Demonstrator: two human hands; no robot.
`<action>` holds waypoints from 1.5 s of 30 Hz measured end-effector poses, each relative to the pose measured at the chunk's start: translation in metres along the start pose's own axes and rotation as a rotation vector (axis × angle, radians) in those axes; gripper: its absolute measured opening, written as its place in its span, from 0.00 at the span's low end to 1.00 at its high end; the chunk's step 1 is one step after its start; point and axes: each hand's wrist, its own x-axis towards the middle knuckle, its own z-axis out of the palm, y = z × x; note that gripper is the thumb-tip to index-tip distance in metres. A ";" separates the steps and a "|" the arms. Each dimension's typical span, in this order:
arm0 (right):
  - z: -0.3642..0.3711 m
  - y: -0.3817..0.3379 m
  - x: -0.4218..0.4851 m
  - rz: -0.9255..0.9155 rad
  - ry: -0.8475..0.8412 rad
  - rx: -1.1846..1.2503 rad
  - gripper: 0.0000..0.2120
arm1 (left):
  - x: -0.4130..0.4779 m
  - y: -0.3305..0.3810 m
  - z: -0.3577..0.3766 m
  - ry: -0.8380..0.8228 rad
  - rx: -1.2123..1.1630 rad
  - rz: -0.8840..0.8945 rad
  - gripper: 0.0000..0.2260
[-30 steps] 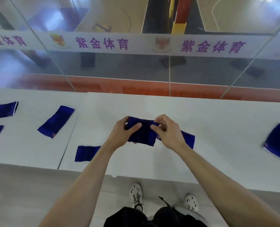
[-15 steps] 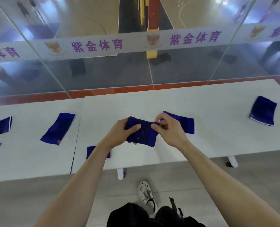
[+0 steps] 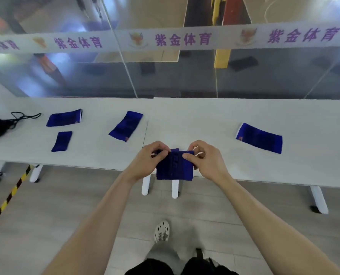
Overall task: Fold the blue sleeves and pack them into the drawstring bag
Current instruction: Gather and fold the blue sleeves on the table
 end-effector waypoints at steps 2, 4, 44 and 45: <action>0.030 -0.014 0.007 -0.010 -0.012 -0.007 0.07 | -0.010 -0.015 -0.030 0.032 -0.004 -0.024 0.07; 0.063 -0.028 0.016 -0.031 -0.040 -0.009 0.08 | -0.019 -0.034 -0.061 0.069 -0.002 -0.048 0.07; 0.570 -0.217 0.279 -0.018 -0.431 -0.051 0.13 | 0.040 -0.275 -0.528 0.490 -0.007 -0.131 0.13; 0.576 -0.218 0.285 -0.063 -0.400 -0.135 0.14 | 0.043 -0.278 -0.533 0.487 -0.051 -0.138 0.13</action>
